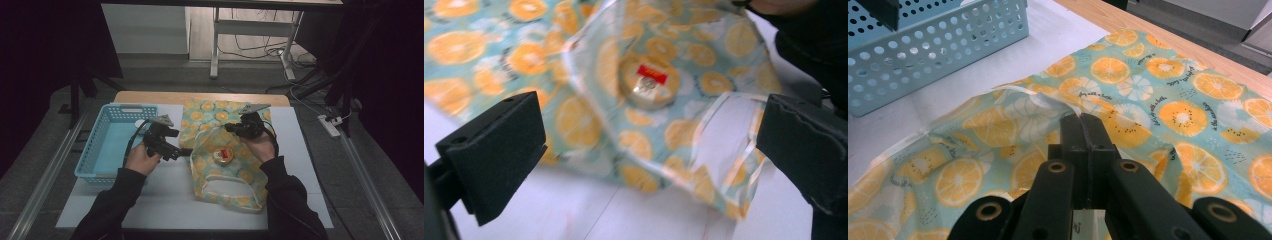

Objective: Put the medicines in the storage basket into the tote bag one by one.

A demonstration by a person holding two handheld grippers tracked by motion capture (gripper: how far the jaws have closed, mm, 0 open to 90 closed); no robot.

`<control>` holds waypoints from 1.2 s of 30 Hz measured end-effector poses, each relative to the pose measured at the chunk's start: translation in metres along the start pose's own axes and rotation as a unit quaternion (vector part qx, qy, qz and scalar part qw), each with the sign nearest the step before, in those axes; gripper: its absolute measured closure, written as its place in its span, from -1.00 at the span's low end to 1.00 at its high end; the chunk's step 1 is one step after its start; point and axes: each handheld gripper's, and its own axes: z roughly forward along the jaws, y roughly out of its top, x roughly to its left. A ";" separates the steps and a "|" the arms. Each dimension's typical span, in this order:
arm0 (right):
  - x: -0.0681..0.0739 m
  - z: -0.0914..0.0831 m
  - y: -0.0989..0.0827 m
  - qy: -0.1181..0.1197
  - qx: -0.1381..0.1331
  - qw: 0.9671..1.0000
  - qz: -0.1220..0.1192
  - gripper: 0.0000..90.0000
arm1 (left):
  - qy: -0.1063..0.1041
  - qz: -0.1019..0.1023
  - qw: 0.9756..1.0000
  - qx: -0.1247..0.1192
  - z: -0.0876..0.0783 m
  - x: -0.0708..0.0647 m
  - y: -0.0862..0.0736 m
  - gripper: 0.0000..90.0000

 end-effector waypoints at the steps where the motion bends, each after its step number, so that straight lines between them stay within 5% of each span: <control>1: 0.000 0.000 0.000 0.000 0.000 1.000 0.000 1.00 | 0.007 -0.003 1.000 -0.002 -0.004 0.002 -0.002 -1.00; 12: -0.001 0.000 0.000 -0.003 0.000 1.000 0.000 1.00 | 0.075 -0.042 0.996 0.003 -0.046 0.025 -0.029 -1.00; 21: -0.002 0.000 -0.001 -0.005 0.002 1.000 0.000 1.00 | 0.137 -0.067 0.988 0.035 -0.068 0.042 -0.053 -1.00; 25: -0.001 0.000 -0.001 -0.006 0.002 1.000 0.000 1.00 | 0.144 -0.082 0.985 0.043 -0.071 0.053 -0.064 -1.00; 30: -0.001 0.001 -0.001 -0.006 0.002 1.000 -0.001 1.00 | 0.135 -0.089 0.985 0.060 -0.067 0.068 -0.075 -1.00; 36: -0.001 0.000 -0.001 -0.005 0.001 1.000 -0.002 1.00 | 0.141 -0.066 0.983 0.099 -0.056 0.076 -0.082 -1.00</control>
